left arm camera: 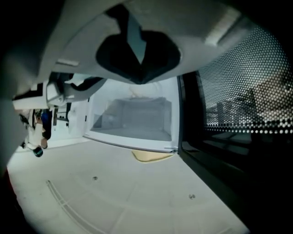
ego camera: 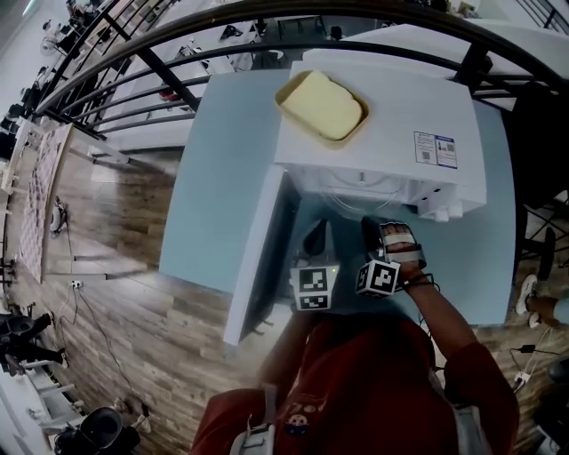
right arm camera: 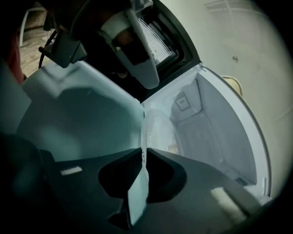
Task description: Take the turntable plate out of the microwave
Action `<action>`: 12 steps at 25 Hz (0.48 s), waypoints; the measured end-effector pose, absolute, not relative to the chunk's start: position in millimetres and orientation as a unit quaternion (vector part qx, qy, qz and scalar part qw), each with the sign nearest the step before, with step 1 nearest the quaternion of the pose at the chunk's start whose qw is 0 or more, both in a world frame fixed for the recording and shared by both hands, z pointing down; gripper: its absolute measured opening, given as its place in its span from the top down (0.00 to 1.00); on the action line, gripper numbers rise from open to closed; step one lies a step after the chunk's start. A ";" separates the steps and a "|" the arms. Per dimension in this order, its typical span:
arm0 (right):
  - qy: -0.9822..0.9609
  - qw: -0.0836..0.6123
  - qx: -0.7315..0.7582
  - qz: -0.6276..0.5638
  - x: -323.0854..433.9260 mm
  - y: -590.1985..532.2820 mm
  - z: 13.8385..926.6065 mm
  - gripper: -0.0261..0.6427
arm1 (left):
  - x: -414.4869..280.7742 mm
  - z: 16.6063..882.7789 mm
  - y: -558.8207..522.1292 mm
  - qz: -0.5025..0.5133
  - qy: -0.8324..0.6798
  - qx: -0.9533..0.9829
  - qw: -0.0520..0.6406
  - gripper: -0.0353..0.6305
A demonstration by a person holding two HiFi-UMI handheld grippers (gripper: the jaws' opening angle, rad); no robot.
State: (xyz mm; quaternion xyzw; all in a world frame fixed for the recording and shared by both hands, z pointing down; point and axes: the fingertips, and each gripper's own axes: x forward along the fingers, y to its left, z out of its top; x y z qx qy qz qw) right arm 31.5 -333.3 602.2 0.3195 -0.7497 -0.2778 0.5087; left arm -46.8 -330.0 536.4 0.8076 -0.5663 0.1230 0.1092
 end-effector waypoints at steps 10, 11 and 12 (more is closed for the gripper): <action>-0.760 0.494 0.317 -0.278 34.8 -293.1 599.9 0.92 | -47.7 554.6 -307.2 0.121 -0.566 0.802 0.147 0.95; -0.761 0.493 0.318 -0.277 35.1 -291.7 600.0 0.92 | -48.7 558.7 -304.9 0.121 -0.567 0.800 0.153 0.95; -0.761 0.492 0.320 -0.277 35.5 -291.1 600.1 0.92 | -49.5 560.7 -303.2 0.122 -0.568 0.799 0.154 0.95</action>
